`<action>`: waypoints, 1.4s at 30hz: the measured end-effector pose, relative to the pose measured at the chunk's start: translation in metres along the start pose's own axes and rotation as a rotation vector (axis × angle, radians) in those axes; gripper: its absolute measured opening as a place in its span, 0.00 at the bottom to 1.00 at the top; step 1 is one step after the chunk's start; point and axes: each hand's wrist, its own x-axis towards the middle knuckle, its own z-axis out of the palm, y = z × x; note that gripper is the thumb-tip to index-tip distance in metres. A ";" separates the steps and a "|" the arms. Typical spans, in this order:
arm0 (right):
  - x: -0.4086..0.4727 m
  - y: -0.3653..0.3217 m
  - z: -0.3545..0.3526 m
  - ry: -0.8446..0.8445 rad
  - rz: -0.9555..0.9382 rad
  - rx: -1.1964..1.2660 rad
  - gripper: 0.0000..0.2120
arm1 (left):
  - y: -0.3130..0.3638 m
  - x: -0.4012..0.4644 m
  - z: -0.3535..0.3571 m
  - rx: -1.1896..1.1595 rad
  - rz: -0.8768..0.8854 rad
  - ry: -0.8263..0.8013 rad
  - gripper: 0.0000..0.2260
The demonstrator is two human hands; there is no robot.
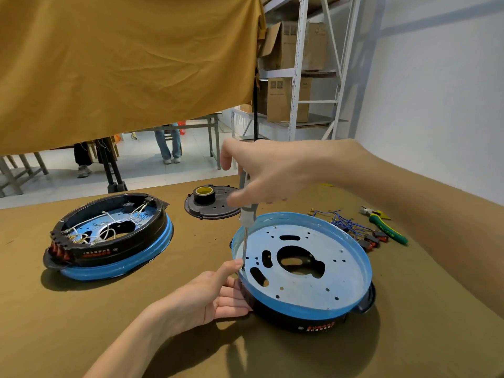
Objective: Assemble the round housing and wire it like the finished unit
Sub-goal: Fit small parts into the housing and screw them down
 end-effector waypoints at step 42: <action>-0.003 0.003 0.002 0.008 0.009 -0.004 0.23 | -0.004 0.008 -0.005 0.002 -0.001 0.004 0.42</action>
